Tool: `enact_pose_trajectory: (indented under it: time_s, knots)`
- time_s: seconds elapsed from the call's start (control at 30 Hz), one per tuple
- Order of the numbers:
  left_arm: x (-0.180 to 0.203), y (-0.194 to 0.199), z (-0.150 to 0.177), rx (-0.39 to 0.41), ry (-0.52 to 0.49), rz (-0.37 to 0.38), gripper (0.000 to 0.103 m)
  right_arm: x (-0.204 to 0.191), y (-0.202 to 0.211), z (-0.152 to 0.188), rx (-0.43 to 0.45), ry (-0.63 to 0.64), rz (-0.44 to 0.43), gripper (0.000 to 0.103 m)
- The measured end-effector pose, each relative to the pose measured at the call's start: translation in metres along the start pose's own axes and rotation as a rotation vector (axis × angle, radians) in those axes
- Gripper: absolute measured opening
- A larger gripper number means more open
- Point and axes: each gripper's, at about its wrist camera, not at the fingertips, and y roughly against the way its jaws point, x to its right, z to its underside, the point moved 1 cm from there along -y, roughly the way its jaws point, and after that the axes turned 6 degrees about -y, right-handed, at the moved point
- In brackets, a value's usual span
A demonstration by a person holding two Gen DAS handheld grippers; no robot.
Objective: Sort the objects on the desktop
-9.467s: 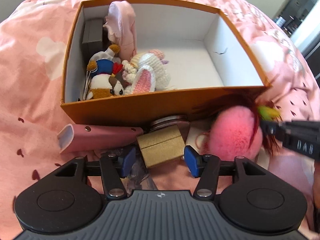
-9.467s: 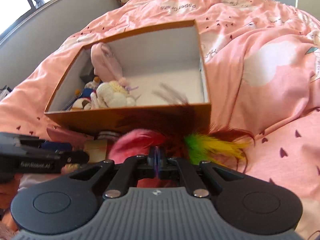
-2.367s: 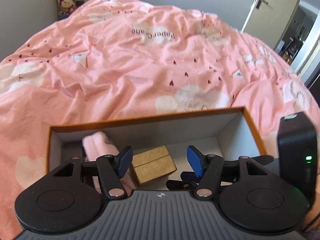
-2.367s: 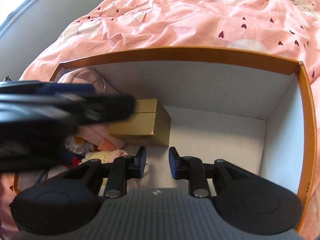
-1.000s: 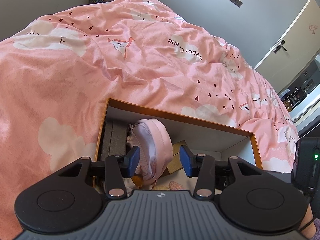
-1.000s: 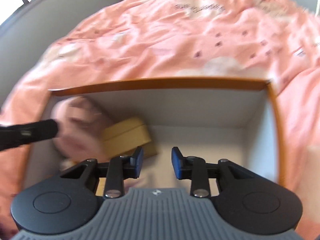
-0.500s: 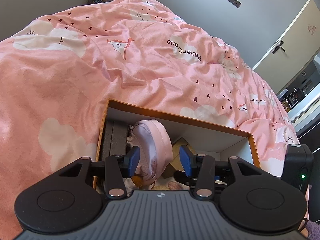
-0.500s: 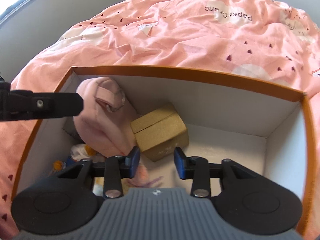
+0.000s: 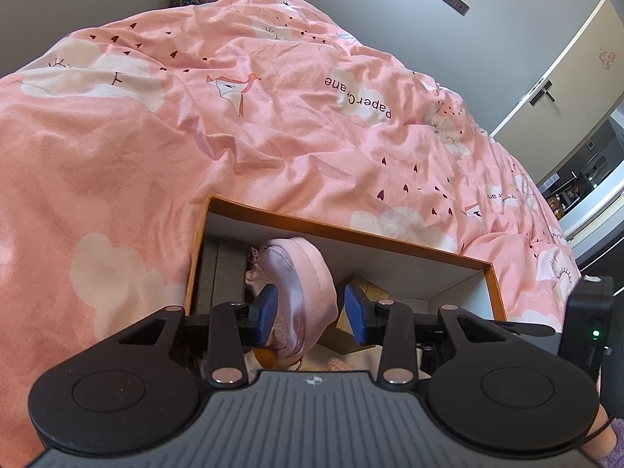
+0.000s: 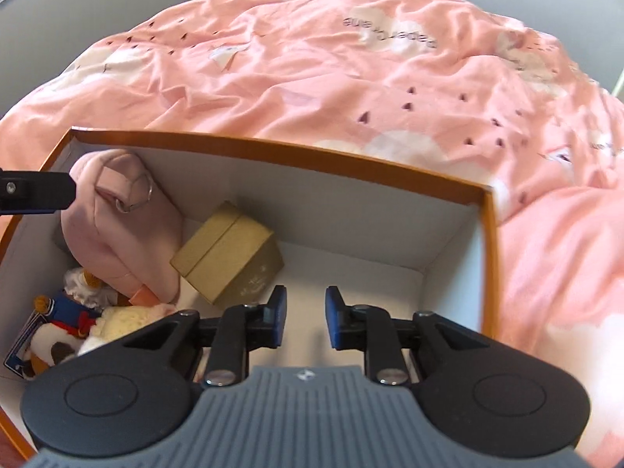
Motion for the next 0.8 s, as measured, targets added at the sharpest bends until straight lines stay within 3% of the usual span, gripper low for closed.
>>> enact_pose_trajectory:
  time_s: [0.17, 0.27, 0.4, 0.57, 0.8]
  knots:
    - [-0.002, -0.008, -0.002, -0.01, 0.01, 0.009, 0.042, -0.013, -0.017, -0.003, -0.005, 0.049, -0.029, 0.02]
    - [-0.002, -0.012, -0.005, -0.01, 0.016, 0.028, 0.04, -0.02, -0.018, -0.009, 0.008, 0.059, -0.091, 0.019]
    - [-0.001, -0.017, -0.009, -0.017, 0.016, 0.054, 0.039, -0.032, -0.02, -0.013, 0.035, 0.117, -0.084, 0.017]
    - [-0.001, -0.023, -0.012, -0.025, 0.018, 0.063, 0.038, -0.035, -0.027, -0.018, -0.008, 0.094, -0.157, 0.002]
    - [-0.003, -0.026, -0.014, -0.03, 0.01, 0.036, 0.038, -0.041, -0.036, -0.013, -0.035, 0.075, -0.162, 0.002]
